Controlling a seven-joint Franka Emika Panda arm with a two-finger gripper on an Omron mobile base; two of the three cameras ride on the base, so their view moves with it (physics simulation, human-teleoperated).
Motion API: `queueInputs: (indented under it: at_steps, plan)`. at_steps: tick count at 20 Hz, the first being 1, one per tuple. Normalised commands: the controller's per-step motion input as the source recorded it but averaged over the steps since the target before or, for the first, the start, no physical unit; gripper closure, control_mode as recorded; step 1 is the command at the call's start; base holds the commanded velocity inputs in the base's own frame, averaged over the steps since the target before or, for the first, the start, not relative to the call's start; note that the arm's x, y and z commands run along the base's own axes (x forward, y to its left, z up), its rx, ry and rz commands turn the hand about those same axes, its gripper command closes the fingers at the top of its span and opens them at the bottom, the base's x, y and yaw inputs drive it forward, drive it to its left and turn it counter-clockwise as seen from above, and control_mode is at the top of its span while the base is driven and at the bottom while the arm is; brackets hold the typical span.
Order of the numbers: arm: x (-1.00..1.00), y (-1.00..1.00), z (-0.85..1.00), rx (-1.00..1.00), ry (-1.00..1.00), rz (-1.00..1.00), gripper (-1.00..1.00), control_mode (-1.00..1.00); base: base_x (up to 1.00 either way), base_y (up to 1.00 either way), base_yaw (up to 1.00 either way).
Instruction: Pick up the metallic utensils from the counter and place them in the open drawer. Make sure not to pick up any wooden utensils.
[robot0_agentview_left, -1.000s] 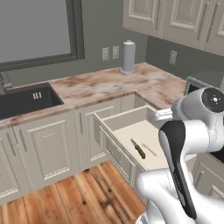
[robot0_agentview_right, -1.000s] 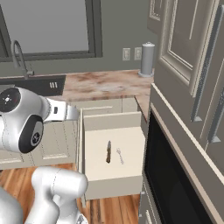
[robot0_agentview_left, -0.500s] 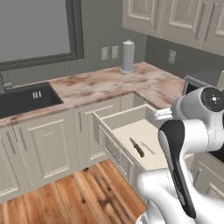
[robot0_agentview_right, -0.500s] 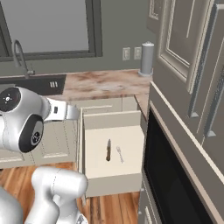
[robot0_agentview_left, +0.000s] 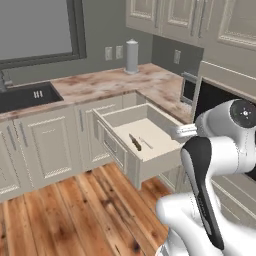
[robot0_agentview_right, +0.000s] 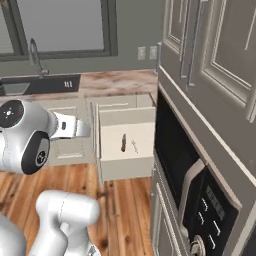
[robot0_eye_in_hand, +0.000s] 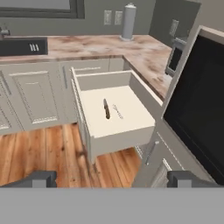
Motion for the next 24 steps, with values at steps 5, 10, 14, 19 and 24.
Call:
queueInputs:
  at_steps: [5, 10, 14, 19, 24]
  plan:
    - [0.00, 0.00, 0.00, 0.00, 0.00, 0.00, -1.00, 1.00, -1.00, 0.01, 0.00]
    - [0.00, 0.00, 0.00, 0.00, 0.00, 0.00, -1.00, 1.00, -1.00, 0.05, 0.10]
    - [0.00, 0.00, 0.00, 0.00, 0.00, 0.00, -1.00, 1.00, -1.00, 0.00, 0.35]
    - [0.00, 0.00, 0.00, 0.00, 0.00, 0.00, -1.00, 1.00, -1.00, 0.15, 0.45]
    - [0.00, 0.00, 0.00, 0.00, 0.00, 0.00, -1.00, 1.00, -1.00, 0.42, 0.46]
